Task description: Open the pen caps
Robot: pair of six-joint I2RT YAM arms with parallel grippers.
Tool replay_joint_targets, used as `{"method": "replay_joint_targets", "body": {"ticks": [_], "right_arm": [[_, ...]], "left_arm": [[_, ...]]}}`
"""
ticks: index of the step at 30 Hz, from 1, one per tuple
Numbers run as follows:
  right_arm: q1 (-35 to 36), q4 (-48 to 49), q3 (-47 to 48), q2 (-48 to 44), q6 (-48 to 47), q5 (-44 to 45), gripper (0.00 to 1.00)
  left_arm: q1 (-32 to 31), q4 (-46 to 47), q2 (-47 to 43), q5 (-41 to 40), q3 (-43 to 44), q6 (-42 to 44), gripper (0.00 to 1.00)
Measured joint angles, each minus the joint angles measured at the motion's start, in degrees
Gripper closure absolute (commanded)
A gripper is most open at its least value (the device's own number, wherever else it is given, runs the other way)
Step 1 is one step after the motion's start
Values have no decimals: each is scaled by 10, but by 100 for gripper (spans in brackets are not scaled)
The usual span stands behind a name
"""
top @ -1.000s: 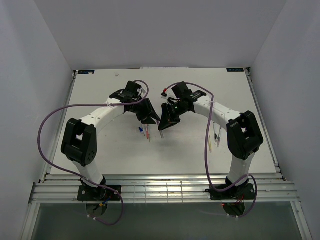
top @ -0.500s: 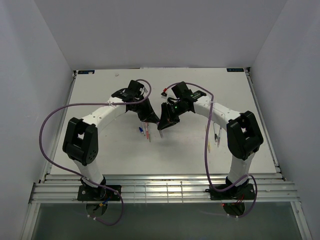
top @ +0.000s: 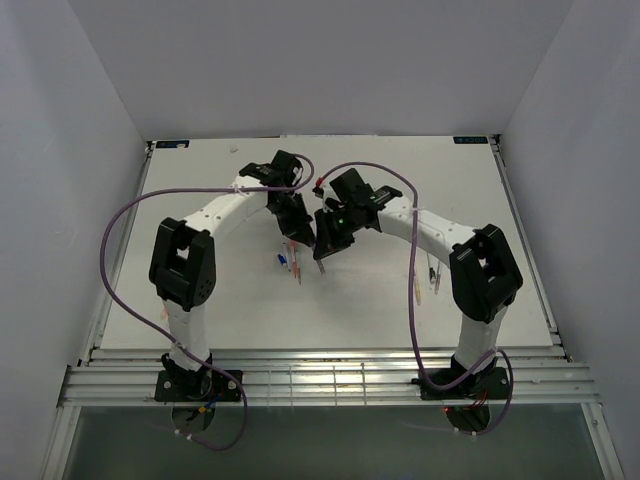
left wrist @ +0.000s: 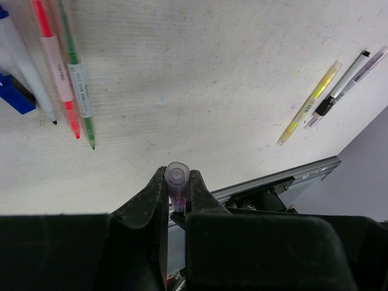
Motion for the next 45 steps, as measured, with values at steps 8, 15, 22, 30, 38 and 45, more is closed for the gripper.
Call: {"method": "replay_joint_targets", "body": {"ticks": [8, 15, 22, 30, 38, 45], "right_arm": [[20, 14, 29, 7, -22, 52, 92], [19, 27, 31, 12, -37, 30, 92], [-3, 56, -55, 15, 5, -210, 92], [9, 131, -90, 7, 75, -351, 92], [-6, 23, -37, 22, 46, -207, 92], [-12, -40, 35, 66, 27, -63, 92]], "left_arm": [[26, -29, 2, -5, 31, 1, 100], [35, -14, -7, 8, 17, 15, 100], [61, 140, -107, 31, -97, 18, 100], [81, 256, -163, 34, -98, 20, 100], [80, 125, -146, -83, -74, 44, 100], [85, 73, -159, -159, -141, 61, 100]]}}
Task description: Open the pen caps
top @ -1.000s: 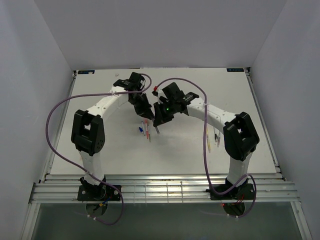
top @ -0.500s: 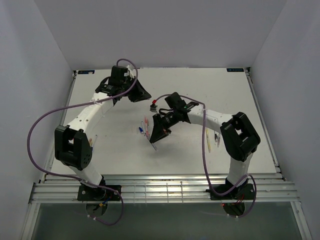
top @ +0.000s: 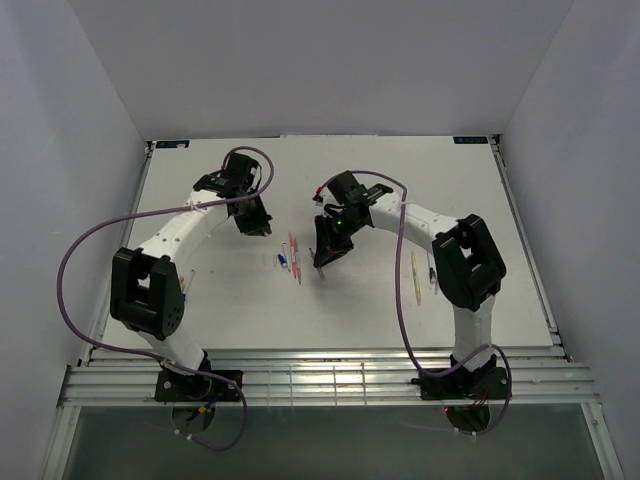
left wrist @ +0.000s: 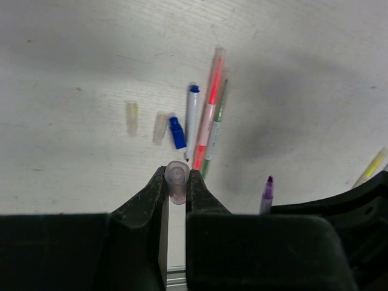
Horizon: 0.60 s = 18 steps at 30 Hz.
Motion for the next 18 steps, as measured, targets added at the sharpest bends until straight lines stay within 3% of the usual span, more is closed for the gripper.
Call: {"method": "replay_joint_targets", "body": {"ticks": [7, 18], "right_arm": [[-2, -13, 36, 59, -1, 74, 92], [-17, -11, 86, 118, 9, 84, 92]], "left_arm": [[0, -9, 0, -47, -41, 7, 100], [0, 14, 0, -68, -110, 23, 95]]}}
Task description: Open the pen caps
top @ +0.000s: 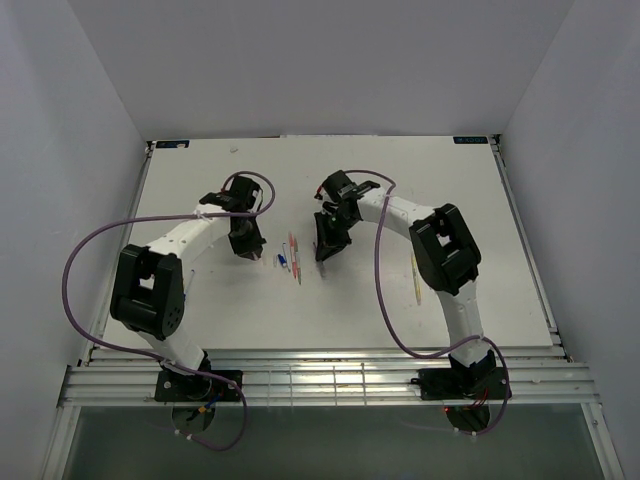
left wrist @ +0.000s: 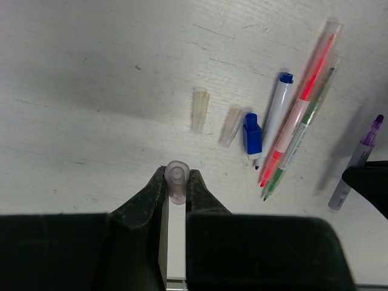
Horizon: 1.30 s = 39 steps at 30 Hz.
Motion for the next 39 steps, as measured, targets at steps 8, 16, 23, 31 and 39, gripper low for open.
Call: {"method": "replay_joint_targets", "body": {"ticks": [8, 16, 23, 31, 39], "right_arm": [[-5, 19, 7, 18, 13, -10, 92], [-5, 29, 17, 33, 15, -15, 92], [-5, 30, 27, 33, 21, -18, 92], [-3, 35, 28, 36, 33, -27, 87], [0, 39, 30, 41, 39, -26, 77]], "left_arm": [[0, 29, 10, 2, -22, 7, 87], [0, 52, 38, 5, -33, 9, 82], [0, 65, 56, 8, -33, 9, 76], [0, 69, 66, 13, -33, 8, 69], [0, 68, 68, 15, -33, 8, 62]]}}
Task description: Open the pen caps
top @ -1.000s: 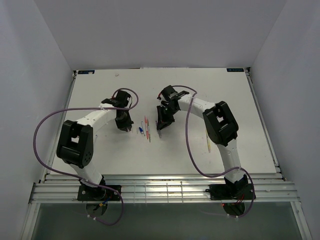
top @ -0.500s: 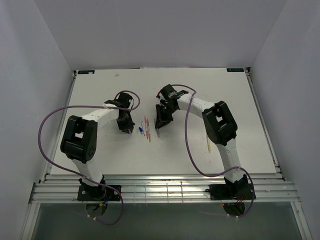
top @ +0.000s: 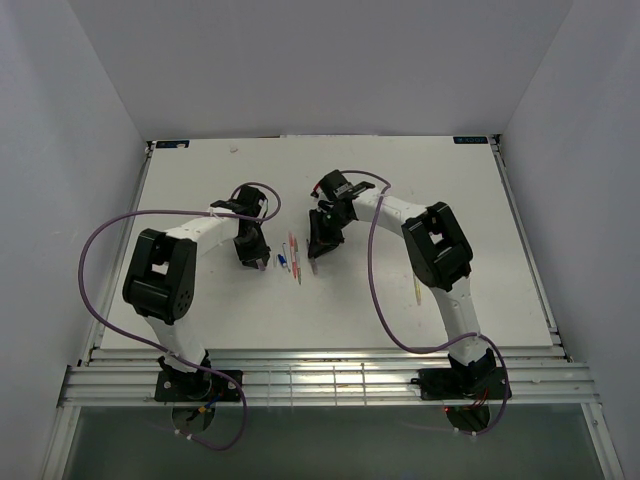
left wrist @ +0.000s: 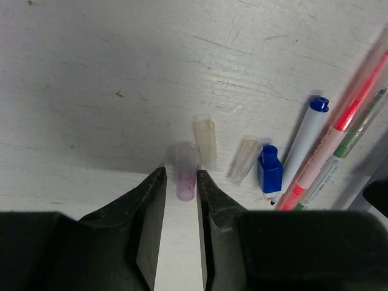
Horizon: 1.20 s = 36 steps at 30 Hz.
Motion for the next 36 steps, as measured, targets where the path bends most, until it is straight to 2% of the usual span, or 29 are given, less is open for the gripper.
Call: {"method": "replay_joint_targets", "body": {"ticks": [7, 17, 22, 27, 36], "right_arm": [[1, 2, 4, 0, -1, 0, 69], [-3, -2, 15, -6, -14, 6, 66], [-34, -9, -29, -66, -27, 15, 66], [-94, -31, -101, -162, -45, 42, 66], [-186, -104, -202, -256, -83, 172, 66]], "left_arm": [[0, -2, 0, 1, 0, -2, 59], [0, -13, -6, 14, 0, -13, 57], [0, -23, -28, 19, 0, -19, 56], [0, -35, -52, 30, 6, -28, 55], [0, -41, -99, 54, 28, -32, 55]]}}
